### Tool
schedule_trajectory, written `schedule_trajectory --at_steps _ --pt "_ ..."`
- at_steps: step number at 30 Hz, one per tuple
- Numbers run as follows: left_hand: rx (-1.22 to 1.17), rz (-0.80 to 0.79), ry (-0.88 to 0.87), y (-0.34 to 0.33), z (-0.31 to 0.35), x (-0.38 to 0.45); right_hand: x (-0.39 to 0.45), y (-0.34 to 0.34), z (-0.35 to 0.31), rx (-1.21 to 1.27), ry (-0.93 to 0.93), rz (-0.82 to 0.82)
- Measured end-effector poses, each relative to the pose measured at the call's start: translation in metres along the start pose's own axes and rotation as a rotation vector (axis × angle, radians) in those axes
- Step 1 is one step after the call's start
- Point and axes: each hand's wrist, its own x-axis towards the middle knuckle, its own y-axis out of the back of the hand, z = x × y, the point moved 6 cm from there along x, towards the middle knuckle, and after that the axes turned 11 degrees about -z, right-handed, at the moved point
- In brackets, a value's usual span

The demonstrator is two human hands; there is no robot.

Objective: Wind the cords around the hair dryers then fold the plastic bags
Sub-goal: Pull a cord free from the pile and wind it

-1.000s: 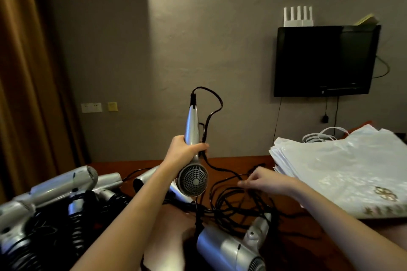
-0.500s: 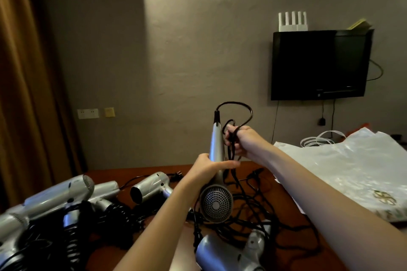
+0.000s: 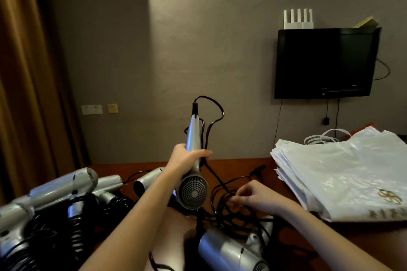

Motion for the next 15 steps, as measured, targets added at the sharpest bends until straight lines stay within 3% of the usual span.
schedule_trajectory --at_steps 8,11,15 --pt "0.069 -0.009 -0.035 0.017 0.002 -0.005 -0.018 0.037 -0.025 -0.23 -0.258 -0.189" --pt "-0.01 -0.015 -0.01 0.014 -0.001 -0.007 -0.021 0.063 -0.043 -0.208 -0.187 -0.006" --pt "-0.164 -0.135 0.066 -0.006 -0.008 -0.007 -0.031 0.095 -0.072 0.014 -0.001 0.216"
